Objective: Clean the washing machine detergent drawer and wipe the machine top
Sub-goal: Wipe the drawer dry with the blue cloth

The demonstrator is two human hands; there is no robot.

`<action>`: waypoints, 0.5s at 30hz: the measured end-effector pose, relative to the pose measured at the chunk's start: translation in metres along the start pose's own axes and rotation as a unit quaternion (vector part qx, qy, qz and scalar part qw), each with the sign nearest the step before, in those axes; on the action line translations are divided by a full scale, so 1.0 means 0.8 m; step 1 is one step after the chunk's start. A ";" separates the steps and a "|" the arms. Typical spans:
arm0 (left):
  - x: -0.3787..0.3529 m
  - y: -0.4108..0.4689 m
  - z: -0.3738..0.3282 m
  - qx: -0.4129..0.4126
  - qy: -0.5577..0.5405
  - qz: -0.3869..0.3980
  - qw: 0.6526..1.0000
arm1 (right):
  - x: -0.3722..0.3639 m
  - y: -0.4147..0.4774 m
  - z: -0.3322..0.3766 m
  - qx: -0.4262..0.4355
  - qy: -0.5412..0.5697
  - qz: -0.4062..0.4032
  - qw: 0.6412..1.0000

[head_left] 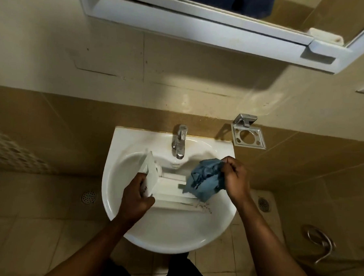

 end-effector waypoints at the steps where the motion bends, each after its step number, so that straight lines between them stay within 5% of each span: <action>1: 0.004 -0.004 -0.003 -0.013 -0.003 -0.001 1.000 | -0.010 -0.003 0.008 0.007 0.015 0.039 0.999; 6: 0.020 -0.022 0.012 -0.022 -0.019 -0.001 1.000 | -0.111 -0.044 0.013 0.059 -0.100 0.212 0.970; 11: 0.026 -0.016 0.012 -0.005 -0.038 0.056 0.998 | -0.163 -0.061 0.021 0.146 -0.168 0.212 0.952; 15: 0.038 -0.007 -0.028 0.051 -0.169 0.096 0.980 | -0.162 -0.072 0.036 0.174 -0.162 0.211 0.948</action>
Point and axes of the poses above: each hand's wrist, its own y-axis towards the middle knuckle, its own x-axis out of the back of the hand, z = x × y, the point moved 8 cm from there along y, towards the middle knuckle, and after that the axes turned 6 degrees about -x, right-handed, at the moved point
